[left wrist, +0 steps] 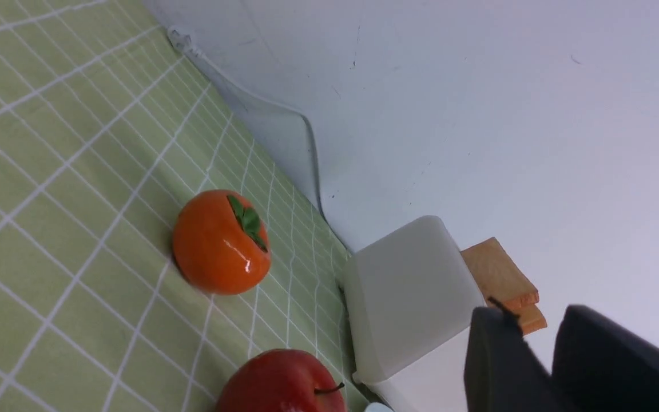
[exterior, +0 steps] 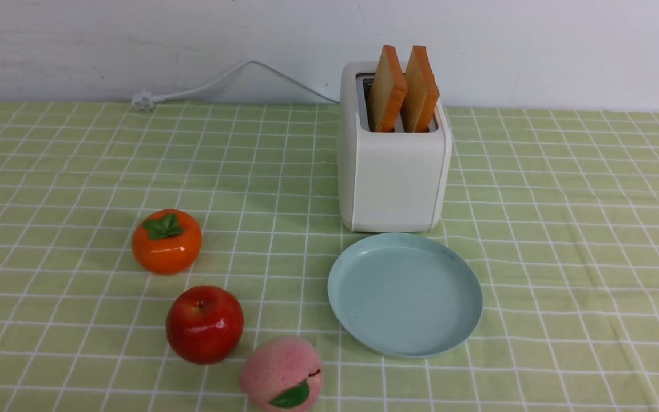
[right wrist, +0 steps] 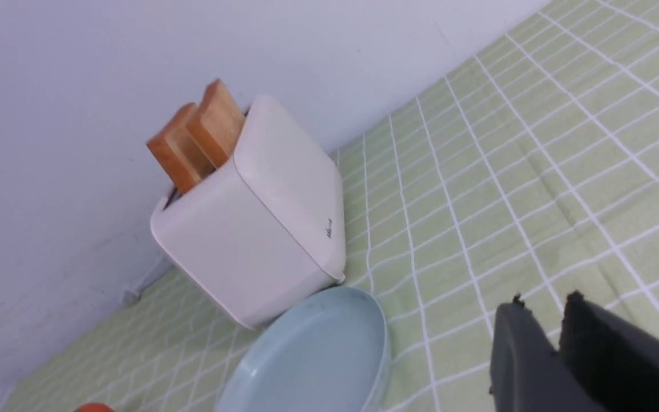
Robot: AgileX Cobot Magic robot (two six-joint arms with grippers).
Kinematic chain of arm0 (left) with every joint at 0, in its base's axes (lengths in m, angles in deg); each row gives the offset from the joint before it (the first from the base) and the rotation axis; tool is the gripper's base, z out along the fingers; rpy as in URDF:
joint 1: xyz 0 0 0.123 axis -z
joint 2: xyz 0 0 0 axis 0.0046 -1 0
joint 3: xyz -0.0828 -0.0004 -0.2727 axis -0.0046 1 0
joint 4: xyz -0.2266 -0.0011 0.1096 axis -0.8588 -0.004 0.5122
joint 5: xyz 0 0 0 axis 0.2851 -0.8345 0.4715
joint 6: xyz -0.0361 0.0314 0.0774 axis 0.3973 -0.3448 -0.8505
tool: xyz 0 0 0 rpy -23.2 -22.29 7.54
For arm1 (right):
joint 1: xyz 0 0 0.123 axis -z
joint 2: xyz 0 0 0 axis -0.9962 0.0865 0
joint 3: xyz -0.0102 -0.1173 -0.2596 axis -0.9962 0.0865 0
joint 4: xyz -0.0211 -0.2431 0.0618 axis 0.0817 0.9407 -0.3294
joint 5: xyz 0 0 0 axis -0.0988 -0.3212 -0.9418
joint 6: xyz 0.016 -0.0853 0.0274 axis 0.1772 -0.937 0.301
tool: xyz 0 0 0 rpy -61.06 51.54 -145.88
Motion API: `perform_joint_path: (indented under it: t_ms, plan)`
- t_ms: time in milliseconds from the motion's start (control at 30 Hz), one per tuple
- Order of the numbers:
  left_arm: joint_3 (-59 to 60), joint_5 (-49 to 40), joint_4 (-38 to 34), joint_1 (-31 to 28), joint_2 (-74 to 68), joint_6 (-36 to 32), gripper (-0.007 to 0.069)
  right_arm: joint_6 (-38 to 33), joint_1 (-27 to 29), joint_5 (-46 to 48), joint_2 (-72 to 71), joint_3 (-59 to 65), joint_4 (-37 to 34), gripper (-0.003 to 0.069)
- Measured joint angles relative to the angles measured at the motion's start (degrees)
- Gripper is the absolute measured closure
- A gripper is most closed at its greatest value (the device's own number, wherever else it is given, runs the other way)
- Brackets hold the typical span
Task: Take toasted bread from bread machine on green coffee tablecloth place on plate.
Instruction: 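Reach for a toast slice standing in the toaster with the left gripper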
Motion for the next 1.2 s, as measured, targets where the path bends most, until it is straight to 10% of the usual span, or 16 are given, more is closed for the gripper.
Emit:
perform_joint_path:
  t_ms: [233,667,1200]
  plan:
    - [-8.1,-9.2,1.2,0.0,-6.7,-6.7,0.0627,-4.5,0.0,11.7,1.7,-7.8,-0.4,0.0636]
    - [-33.9,-21.4,1.9,1.7,-44.4,-32.5,0.0638,-28.3,0.0,28.4,12.7,-21.2,-5.6,0.0666]
    - [-51.4,-3.4,-30.4,24.5,-76.0,-66.7,0.0638,-44.1,0.0,29.2,15.8,-27.5,-12.2,0.0659]
